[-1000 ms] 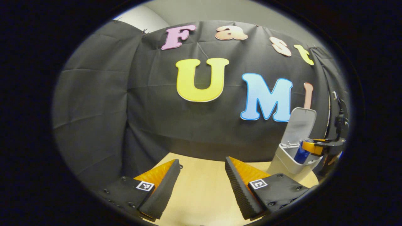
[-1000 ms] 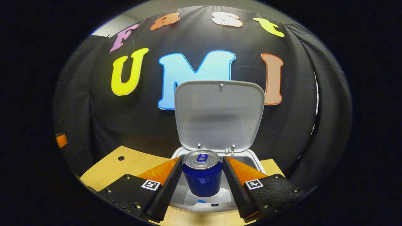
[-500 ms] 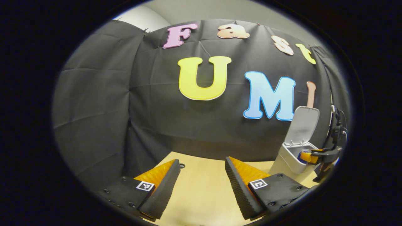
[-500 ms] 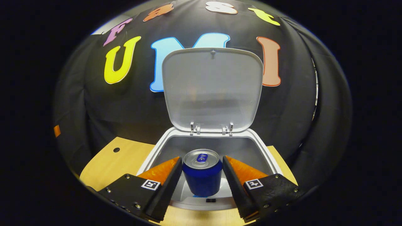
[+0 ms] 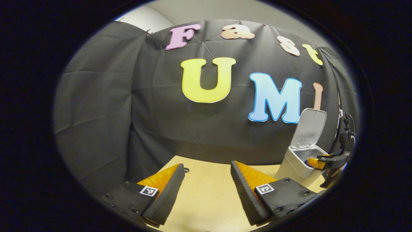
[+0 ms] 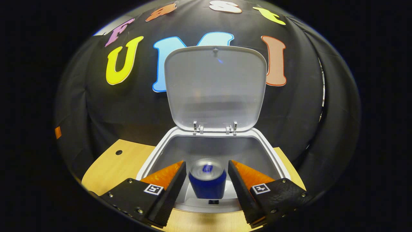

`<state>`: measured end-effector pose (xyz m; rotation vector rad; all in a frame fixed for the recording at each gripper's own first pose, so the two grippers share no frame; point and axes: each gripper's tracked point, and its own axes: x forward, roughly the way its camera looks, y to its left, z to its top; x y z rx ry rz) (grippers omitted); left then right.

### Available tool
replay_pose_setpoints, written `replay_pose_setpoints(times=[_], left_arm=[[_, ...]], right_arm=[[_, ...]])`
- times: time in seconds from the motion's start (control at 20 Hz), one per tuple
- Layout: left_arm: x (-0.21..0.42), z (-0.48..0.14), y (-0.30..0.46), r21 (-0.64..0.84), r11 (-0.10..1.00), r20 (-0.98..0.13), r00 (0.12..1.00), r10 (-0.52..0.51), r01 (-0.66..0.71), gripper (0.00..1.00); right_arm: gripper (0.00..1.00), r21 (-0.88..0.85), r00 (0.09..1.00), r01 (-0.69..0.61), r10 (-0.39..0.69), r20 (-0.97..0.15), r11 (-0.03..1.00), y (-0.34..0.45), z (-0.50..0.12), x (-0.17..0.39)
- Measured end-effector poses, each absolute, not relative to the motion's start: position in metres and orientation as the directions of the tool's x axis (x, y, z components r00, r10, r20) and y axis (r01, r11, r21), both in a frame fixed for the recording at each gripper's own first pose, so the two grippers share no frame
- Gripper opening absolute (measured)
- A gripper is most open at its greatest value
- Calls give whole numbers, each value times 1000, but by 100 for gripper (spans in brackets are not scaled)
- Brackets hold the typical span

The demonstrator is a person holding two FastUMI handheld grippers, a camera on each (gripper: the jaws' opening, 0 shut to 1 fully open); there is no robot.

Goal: Press the lid of the desktop garbage bin to open it, pick up the crumpled paper on the desktop and throw it into the bin, then pick up the pop can on the desktop and drop it into the bin, and finally close the garbage bin lid.

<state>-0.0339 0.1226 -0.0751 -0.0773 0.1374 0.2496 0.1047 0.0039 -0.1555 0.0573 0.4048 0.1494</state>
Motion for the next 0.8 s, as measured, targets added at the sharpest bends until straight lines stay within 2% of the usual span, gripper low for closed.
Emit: replay_pose_setpoints(times=[0.2,0.35,0.8], left_arm=[[-35,-77,121,-67,967,-149,961,234,-246,96],[-35,-78,121,-80,967,-153,962,227,-241,92],[-25,-76,126,-141,966,-155,969,194,-216,96]], right_arm=[[92,85,918,-121,144,-369,989,-1,-142,100],[92,86,941,-105,127,-315,991,-7,-113,102],[91,107,988,-78,91,-123,991,-21,-1,129]])
